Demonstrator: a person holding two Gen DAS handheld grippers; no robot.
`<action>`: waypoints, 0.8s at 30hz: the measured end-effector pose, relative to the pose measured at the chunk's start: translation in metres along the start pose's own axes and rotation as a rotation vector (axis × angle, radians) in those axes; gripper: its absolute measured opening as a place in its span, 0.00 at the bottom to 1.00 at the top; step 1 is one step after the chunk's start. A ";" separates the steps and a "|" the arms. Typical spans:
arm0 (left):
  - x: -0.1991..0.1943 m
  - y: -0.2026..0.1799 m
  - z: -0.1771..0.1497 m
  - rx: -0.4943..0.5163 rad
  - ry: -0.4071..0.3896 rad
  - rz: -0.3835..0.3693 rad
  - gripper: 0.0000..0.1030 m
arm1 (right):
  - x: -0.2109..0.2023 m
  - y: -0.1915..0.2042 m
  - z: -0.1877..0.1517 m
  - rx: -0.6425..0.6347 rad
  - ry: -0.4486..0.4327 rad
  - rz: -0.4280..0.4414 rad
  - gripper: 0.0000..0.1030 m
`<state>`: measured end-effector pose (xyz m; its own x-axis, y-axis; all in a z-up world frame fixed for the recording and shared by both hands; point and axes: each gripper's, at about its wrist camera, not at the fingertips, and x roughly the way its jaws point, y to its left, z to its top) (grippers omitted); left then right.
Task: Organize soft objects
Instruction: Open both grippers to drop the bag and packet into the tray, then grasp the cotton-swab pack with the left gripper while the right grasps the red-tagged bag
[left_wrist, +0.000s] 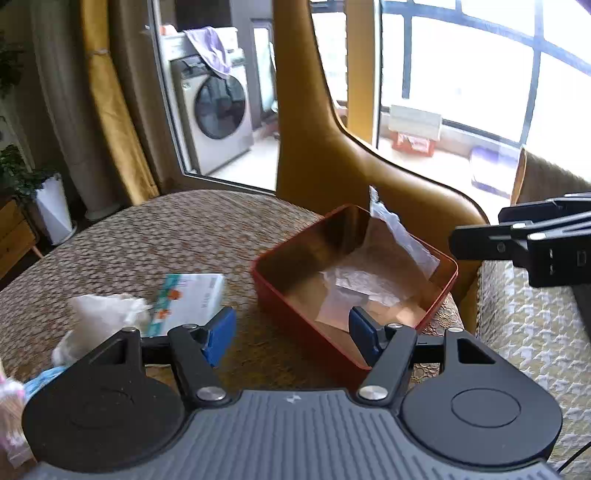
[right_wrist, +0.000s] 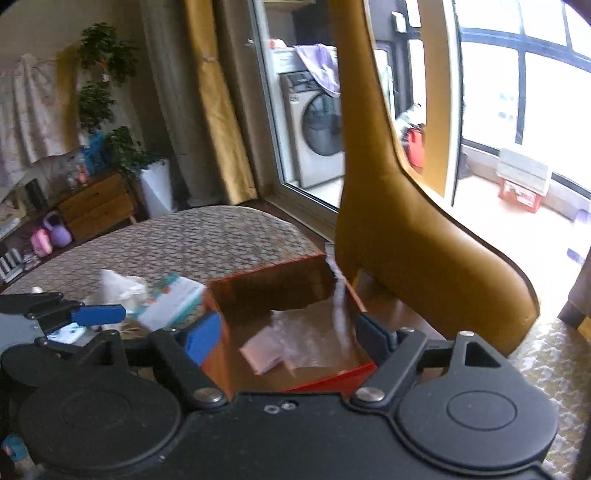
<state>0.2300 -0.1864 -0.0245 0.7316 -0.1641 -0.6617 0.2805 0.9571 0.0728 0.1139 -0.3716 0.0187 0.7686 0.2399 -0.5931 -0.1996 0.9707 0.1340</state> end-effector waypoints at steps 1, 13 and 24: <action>-0.008 0.004 -0.002 -0.010 -0.009 0.007 0.65 | -0.004 0.005 0.000 -0.007 -0.004 0.007 0.78; -0.077 0.081 -0.036 -0.089 -0.050 0.113 0.74 | -0.028 0.100 0.000 -0.112 -0.020 0.133 0.87; -0.106 0.175 -0.079 -0.163 -0.046 0.133 0.82 | -0.002 0.179 -0.016 -0.156 0.034 0.211 0.94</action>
<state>0.1524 0.0170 -0.0011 0.7840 -0.0407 -0.6195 0.0777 0.9964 0.0329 0.0670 -0.1990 0.0310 0.6795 0.4336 -0.5919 -0.4466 0.8845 0.1352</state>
